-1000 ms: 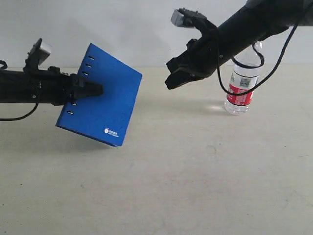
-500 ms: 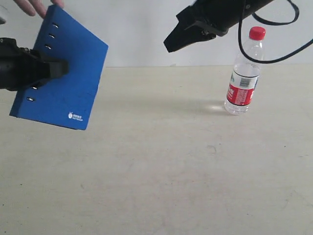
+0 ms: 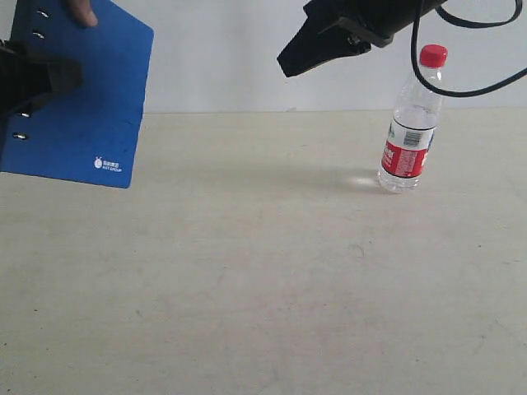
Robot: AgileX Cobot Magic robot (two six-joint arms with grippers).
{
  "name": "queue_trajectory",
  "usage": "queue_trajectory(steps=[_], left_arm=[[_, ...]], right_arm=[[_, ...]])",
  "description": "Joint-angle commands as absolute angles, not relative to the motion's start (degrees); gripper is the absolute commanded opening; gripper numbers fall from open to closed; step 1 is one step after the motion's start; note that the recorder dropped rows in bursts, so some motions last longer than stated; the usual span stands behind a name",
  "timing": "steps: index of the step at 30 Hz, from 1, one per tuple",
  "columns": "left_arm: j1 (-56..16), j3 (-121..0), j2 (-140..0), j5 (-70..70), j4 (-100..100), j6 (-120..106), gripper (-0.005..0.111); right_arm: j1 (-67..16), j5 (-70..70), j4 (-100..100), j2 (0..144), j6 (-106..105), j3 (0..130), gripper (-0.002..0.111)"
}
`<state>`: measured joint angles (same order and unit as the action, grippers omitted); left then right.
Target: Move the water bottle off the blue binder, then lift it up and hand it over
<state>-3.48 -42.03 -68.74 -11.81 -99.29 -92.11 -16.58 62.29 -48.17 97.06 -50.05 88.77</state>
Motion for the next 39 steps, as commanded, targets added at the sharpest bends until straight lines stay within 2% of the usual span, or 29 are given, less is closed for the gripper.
queue_trajectory(steps=[1, 2, 3, 4, 5, 6, 10, 11, 13, 16, 20, 22, 26, 30, 35, 39], left_arm=[[-3.9, -42.4, -68.0, -11.8, -99.9, -91.9, 0.015], [-3.9, -42.4, -68.0, -11.8, -99.9, -91.9, 0.030], [-3.9, -42.4, -68.0, -11.8, -99.9, -91.9, 0.039], [-3.9, -42.4, -68.0, -11.8, -99.9, -91.9, 0.053], [-3.9, -42.4, -68.0, -10.2, -99.9, -90.1, 0.055], [-3.9, -42.4, -68.0, -9.3, -99.9, -90.0, 0.052], [-3.9, -42.4, -63.9, 8.0, -99.9, -98.1, 0.007], [-3.9, -42.4, -61.5, 14.1, -95.1, -98.8, 0.005], [-3.9, -40.8, -57.8, 22.7, -84.3, -98.4, 0.005], [-3.9, -36.6, -52.0, 23.5, -82.1, -98.4, 0.005], [-3.9, -26.2, -27.9, 19.1, -93.4, -100.5, 0.005], [-3.9, -24.8, -15.9, 18.4, -99.9, -104.3, 0.005], [-3.9, -22.9, 0.0, 12.9, -99.9, -104.3, 0.005], [-3.9, -18.2, -0.4, 10.3, -99.9, -109.8, 0.005], [-4.0, -12.6, -13.9, -7.5, -99.9, -113.9, 0.005], [-4.0, -11.8, -24.4, -8.7, -99.9, -113.9, 0.005]], right_arm=[[-16.6, 64.2, -48.1, 96.5, -49.8, 88.7, 0.000], [-16.6, 64.8, -48.1, 96.5, -49.8, 88.7, 0.000], [-16.6, 64.8, -48.1, 96.5, -49.8, 88.7, 0.000], [-16.6, 64.8, -48.1, 96.5, -49.8, 88.7, 0.000], [-16.6, 64.6, -48.1, 96.5, -49.8, 88.7, 0.000], [-16.6, 64.4, -48.1, 96.5, -49.8, 88.7, 0.000], [-16.6, 64.3, -48.1, 96.5, -49.8, 88.7, 0.000], [-16.6, 64.8, -48.1, 96.5, -49.8, 88.7, 0.000], [-16.6, 65.3, -48.1, 96.5, -49.8, 88.7, 0.000], [-16.6, 66.4, -48.2, 96.5, -49.5, 88.7, 0.000], [-16.6, 69.0, -48.1, 93.7, -49.6, 88.7, 0.000], [-16.6, 68.9, -48.1, 91.4, -49.6, 88.7, 0.000], [-16.6, 68.9, -48.1, 88.2, -48.8, 88.7, 0.000], [-16.6, 70.0, -47.8, 85.2, -44.5, 88.7, 0.000], [-16.6, 70.0, -44.4, 78.4, -42.9, 88.7, 0.000], [-16.6, 66.9, -33.9, 70.6, -38.7, 88.7, 0.000]])
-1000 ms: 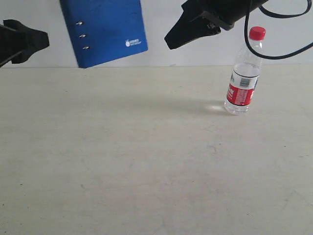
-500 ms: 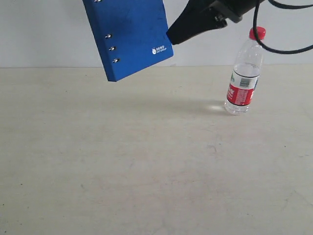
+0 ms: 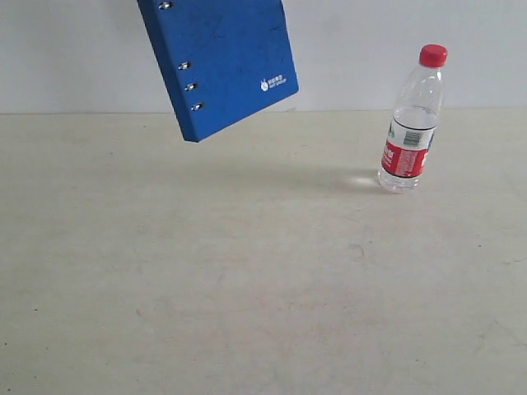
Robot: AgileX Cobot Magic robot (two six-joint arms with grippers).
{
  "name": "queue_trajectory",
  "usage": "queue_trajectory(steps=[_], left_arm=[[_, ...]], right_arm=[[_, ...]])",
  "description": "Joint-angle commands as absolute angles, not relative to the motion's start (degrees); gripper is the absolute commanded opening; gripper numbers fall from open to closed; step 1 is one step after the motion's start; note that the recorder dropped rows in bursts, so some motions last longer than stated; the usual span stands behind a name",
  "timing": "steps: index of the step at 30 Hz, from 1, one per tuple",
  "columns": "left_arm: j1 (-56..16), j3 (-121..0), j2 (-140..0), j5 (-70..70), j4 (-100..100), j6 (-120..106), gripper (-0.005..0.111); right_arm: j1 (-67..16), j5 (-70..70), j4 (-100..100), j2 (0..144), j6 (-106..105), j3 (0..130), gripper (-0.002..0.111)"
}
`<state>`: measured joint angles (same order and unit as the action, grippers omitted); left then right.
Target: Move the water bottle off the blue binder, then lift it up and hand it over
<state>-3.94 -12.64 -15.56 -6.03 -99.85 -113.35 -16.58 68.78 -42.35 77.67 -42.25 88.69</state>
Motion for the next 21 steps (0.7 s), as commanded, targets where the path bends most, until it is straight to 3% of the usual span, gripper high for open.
queue_trajectory(steps=[1, 9, 15, 18, 21], left_arm=[[-4.0, -11.8, -26.8, -6.8, -99.9, -113.9, 0.005], [-4.0, -12.7, -34.3, 9.5, -99.9, -102.3, 0.005], [-4.0, -12.8, -25.6, 36.4, -99.9, -93.6, 0.005], [-4.0, -12.9, -16.3, 36.5, -99.9, -103.6, 0.005], [-4.0, -12.9, -7.3, 25.3, -99.9, -120.2, 0.005]], right_arm=[[-16.6, 66.9, -31.5, 68.5, -37.6, 88.7, 0.000], [-16.6, 58.4, -23.4, 51.3, -34.2, 85.1, 0.000], [-16.5, 52.4, -7.1, 31.4, -18.5, 70.3, 0.000], [-16.5, 51.3, -1.2, 21.1, -11.0, 61.2, 0.000], [-16.5, 46.7, 0.6, 12.5, -5.5, 51.9, 0.000]])
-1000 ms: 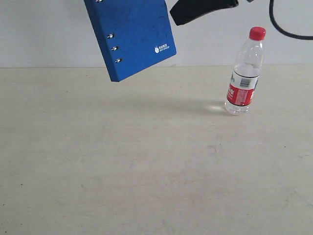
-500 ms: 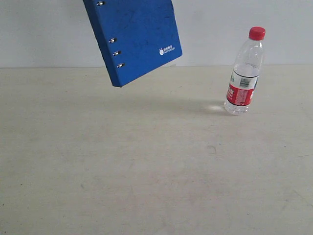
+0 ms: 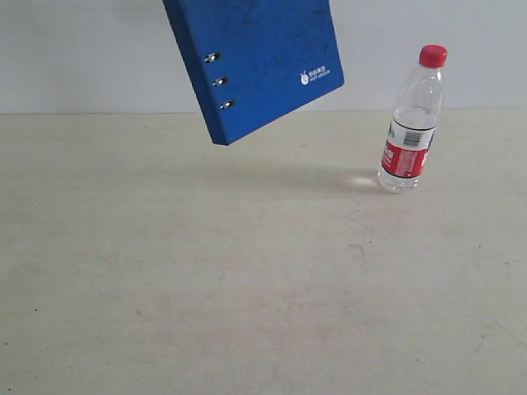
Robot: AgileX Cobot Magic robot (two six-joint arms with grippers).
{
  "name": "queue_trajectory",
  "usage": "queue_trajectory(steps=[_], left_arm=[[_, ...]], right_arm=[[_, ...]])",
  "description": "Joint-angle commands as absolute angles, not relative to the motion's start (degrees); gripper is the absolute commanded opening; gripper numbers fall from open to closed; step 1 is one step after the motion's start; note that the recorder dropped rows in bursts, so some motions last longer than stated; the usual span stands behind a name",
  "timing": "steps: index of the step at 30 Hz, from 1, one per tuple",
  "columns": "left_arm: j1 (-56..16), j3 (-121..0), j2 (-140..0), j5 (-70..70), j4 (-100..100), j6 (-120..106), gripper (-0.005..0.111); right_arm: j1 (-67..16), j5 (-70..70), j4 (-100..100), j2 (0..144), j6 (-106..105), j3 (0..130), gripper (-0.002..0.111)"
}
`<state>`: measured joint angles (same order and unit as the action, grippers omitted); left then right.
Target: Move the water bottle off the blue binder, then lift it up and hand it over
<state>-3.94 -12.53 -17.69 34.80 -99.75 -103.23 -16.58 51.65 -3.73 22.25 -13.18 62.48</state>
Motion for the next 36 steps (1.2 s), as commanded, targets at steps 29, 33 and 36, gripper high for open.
queue_trajectory(steps=[29, 33, 36], left_arm=[[-4.0, -8.6, -0.4, 18.2, -99.9, -104.0, 0.005], [-4.0, -8.6, -0.4, 18.2, -99.9, -104.0, 0.005], [-4.0, -8.6, -0.4, 18.2, -99.9, -104.0, 0.005]], right_arm=[[-16.5, 1.7, 0.4, 15.9, -4.4, 0.0, 0.000], [-16.5, 5.1, 0.4, 15.9, -4.4, 0.0, 0.000], [-16.5, 5.1, 0.4, 15.9, -4.4, 0.0, 0.000]])
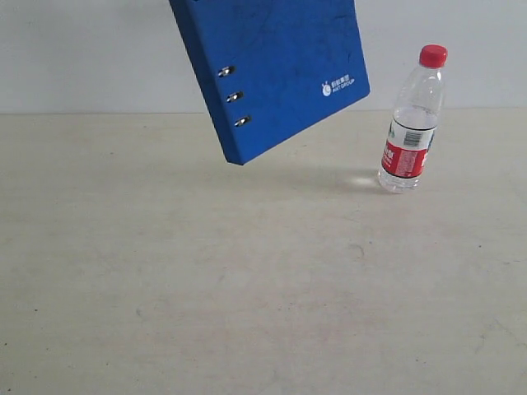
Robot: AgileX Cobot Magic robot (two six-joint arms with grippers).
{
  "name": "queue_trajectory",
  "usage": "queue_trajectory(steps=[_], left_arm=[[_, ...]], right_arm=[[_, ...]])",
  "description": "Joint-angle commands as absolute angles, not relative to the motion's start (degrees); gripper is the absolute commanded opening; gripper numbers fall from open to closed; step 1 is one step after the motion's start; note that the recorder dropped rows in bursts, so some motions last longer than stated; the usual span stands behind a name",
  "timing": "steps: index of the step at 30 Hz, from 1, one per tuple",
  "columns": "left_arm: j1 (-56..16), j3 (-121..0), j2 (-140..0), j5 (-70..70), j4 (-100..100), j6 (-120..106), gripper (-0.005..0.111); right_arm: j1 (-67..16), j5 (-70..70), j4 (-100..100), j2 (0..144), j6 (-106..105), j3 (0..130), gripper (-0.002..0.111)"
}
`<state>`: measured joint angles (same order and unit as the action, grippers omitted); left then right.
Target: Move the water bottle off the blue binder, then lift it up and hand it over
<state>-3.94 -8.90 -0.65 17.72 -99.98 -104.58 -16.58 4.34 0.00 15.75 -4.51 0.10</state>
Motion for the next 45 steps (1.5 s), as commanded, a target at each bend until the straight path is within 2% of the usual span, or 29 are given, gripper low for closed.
queue_trajectory(steps=[1, 6, 11, 16, 29, 33, 45], left_arm=[[-4.0, -8.6, -0.4, 18.2, -99.9, -104.0, 0.005], [-4.0, -8.6, -0.4, 18.2, -99.9, -104.0, 0.005], [-4.0, -8.6, -0.4, 20.1, -99.9, -104.1, 0.005], [-4.0, -8.3, -0.2, 21.6, -99.9, -104.1, 0.005], [-4.0, -7.6, -0.2, 21.2, -99.9, -104.1, 0.005], [-4.0, -7.6, -0.2, 21.2, -99.9, -104.1, 0.005], [-4.0, -7.6, -0.2, 21.3, -99.9, -104.1, 0.005]], right_arm=[[-16.5, 5.1, 0.4, 15.9, -4.4, 0.0, 0.000], [-15.6, 5.9, 0.4, 13.5, -4.4, 0.0, 0.000], [-5.8, 6.0, 0.4, 0.0, -4.4, 0.0, 0.000], [-0.5, 0.0, 0.3, 0.0, -4.6, 0.0, 0.000], [-0.5, -0.6, 0.0, 0.0, -4.4, 0.0, 0.000], [-0.5, 20.6, -1.0, 0.0, -4.4, 0.0, 0.000], [-0.5, 20.3, 0.4, 0.0, -4.0, 0.0, 0.000]])
